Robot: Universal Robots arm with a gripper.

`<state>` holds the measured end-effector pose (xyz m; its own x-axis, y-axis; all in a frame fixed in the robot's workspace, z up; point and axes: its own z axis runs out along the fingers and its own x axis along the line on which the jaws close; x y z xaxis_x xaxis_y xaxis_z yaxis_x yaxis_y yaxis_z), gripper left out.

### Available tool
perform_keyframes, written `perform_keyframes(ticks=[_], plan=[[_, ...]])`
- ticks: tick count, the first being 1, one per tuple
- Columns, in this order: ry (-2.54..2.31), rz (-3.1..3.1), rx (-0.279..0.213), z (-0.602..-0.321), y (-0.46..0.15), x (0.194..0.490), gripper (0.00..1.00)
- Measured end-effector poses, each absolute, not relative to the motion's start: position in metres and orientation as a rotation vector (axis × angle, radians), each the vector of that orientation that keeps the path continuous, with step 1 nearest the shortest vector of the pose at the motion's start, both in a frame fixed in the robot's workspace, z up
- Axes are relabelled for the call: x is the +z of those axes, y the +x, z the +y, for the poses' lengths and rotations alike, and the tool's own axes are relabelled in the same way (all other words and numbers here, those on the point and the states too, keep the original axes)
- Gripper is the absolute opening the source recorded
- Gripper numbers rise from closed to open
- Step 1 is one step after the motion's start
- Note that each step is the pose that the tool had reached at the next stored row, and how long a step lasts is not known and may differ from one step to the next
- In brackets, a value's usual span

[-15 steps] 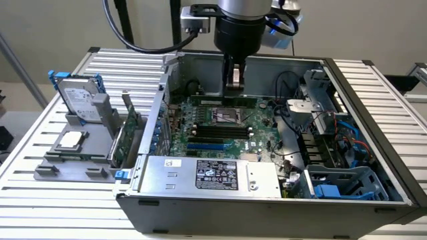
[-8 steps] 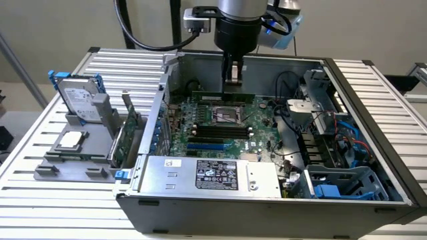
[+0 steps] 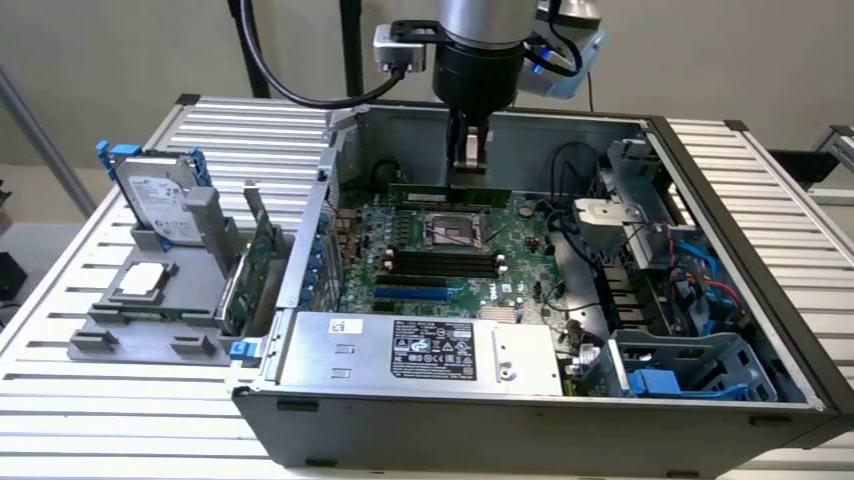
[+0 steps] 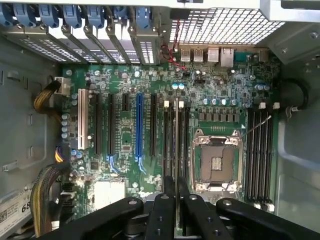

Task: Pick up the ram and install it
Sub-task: 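Insert the ram into the slot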

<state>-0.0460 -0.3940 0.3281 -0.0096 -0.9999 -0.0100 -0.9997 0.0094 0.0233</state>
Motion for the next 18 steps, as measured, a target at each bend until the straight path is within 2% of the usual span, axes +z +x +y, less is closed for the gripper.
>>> perform_keyframes(ticks=[18], plan=[[2.208,-2.229,-0.046,-0.3940,-0.0460,0.3281,0.00]])
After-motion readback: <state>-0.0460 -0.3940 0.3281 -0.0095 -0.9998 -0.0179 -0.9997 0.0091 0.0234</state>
